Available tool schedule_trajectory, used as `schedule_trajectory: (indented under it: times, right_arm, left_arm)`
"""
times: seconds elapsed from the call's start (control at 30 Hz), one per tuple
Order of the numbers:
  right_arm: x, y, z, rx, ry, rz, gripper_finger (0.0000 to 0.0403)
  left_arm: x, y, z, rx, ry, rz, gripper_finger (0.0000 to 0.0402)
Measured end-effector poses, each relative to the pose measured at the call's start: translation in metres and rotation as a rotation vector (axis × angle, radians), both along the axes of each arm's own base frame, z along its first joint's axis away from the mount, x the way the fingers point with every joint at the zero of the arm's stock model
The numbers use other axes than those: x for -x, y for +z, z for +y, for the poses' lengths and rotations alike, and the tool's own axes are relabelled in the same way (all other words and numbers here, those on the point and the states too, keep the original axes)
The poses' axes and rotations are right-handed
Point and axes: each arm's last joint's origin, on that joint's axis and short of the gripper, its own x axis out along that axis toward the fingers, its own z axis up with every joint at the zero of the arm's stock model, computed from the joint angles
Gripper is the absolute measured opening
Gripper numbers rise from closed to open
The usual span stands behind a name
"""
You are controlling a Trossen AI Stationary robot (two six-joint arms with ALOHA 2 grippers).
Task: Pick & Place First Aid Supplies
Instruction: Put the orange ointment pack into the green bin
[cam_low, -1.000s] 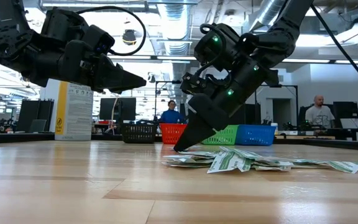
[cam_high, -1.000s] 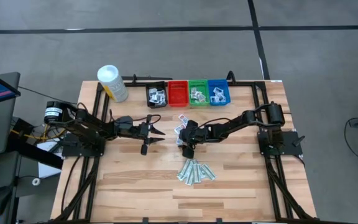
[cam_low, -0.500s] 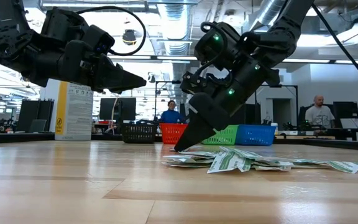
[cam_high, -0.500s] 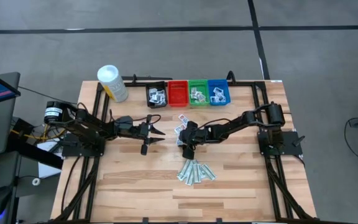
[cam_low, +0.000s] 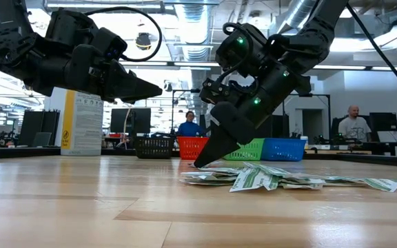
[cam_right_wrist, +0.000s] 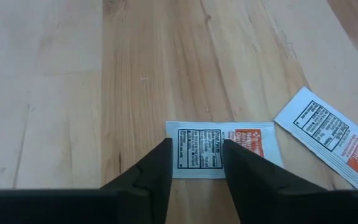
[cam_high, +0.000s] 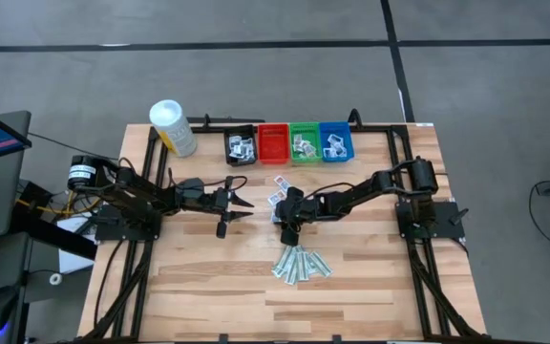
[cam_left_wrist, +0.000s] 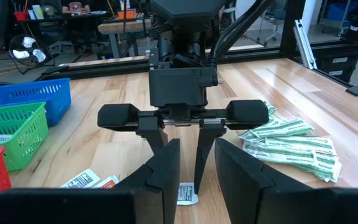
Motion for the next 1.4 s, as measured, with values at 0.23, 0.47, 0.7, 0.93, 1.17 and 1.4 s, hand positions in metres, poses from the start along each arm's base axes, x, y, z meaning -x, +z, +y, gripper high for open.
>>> schedule_trajectory:
  times: [0.23, 0.47, 0.7, 0.93, 1.17, 1.4]
  right_arm:
    - [0.0, 0.0, 0.0, 0.001, -0.001, 0.001, 0.0091]
    - [0.0, 0.0, 0.0, 0.001, -0.001, -0.002, 0.0065]
    - [0.002, 0.009, -0.001, 0.003, -0.004, -0.009, 0.0063]
    - [0.006, 0.029, -0.001, 0.016, 0.003, -0.034, 0.0063]
    - [0.01, 0.045, -0.001, 0.021, 0.014, -0.051, 0.0063]
    - [0.011, 0.049, -0.001, 0.018, 0.017, -0.055, 0.0063]
  left_arm:
    - [0.0, 0.0, 0.0, 0.0, 0.0, 0.0, 0.0102]
    - [0.0, 0.0, 0.0, 0.0, 0.0, 0.0, 0.0102]
    - [0.0, 0.0, 0.0, 0.0, 0.0, 0.0, 0.0102]
    - [0.0, 0.0, 0.0, 0.0, 0.0, 0.0, 0.0102]
    - [0.0, 0.0, 0.0, 0.0, 0.0, 0.0, 0.0102]
    - [0.0, 0.0, 0.0, 0.0, 0.0, 0.0, 0.0102]
